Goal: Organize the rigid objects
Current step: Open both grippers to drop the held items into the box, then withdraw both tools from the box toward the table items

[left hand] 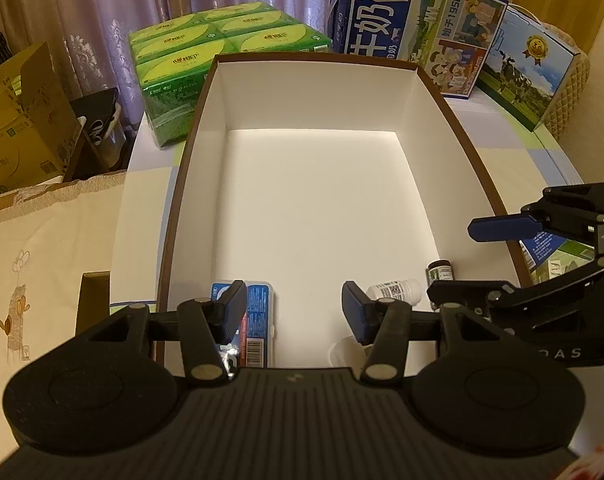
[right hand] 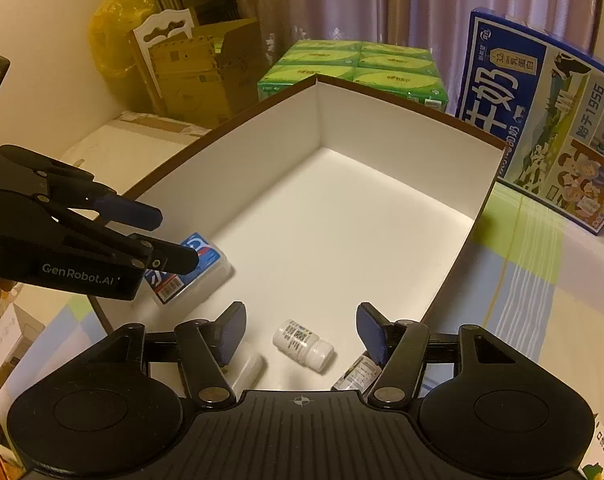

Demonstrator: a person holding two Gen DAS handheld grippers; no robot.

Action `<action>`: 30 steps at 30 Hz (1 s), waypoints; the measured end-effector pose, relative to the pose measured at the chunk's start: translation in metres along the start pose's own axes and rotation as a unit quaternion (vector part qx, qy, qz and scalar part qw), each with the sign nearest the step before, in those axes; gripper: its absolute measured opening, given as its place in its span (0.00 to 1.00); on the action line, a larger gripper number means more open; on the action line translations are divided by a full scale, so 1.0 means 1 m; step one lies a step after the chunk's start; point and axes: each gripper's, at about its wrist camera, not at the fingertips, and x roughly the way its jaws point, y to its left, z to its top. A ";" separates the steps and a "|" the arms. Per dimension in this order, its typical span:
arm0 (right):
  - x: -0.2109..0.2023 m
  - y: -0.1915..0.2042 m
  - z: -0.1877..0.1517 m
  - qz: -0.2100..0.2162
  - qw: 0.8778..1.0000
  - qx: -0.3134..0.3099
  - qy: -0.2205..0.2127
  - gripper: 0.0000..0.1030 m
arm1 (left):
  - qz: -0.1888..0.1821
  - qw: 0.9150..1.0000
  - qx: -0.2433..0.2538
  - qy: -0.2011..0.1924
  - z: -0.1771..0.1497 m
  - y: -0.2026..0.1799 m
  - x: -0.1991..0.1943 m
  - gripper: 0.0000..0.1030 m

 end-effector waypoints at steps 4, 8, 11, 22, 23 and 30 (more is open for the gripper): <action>-0.003 0.000 -0.002 0.003 1.000 0.002 -0.003 0.57 | 0.003 1.000 -0.002 -0.001 -0.002 -0.001 -0.003 0.47; -0.011 0.001 -0.005 0.006 1.000 0.003 -0.012 0.57 | 0.005 1.000 -0.003 -0.006 -0.004 -0.003 -0.011 0.47; -0.020 0.003 -0.006 0.009 1.000 0.005 -0.021 0.57 | 0.003 1.000 -0.003 -0.010 -0.006 -0.007 -0.018 0.47; -0.067 0.004 -0.023 0.021 0.998 0.020 -0.064 0.57 | 0.000 0.999 0.000 -0.034 -0.013 -0.027 -0.051 0.47; -0.073 0.003 -0.026 0.021 0.997 0.024 -0.068 0.57 | -0.001 0.999 0.001 -0.038 -0.014 -0.031 -0.055 0.47; -0.115 -0.011 -0.060 0.026 0.995 0.051 -0.087 0.57 | -0.012 0.998 -0.004 -0.060 -0.029 -0.057 -0.082 0.47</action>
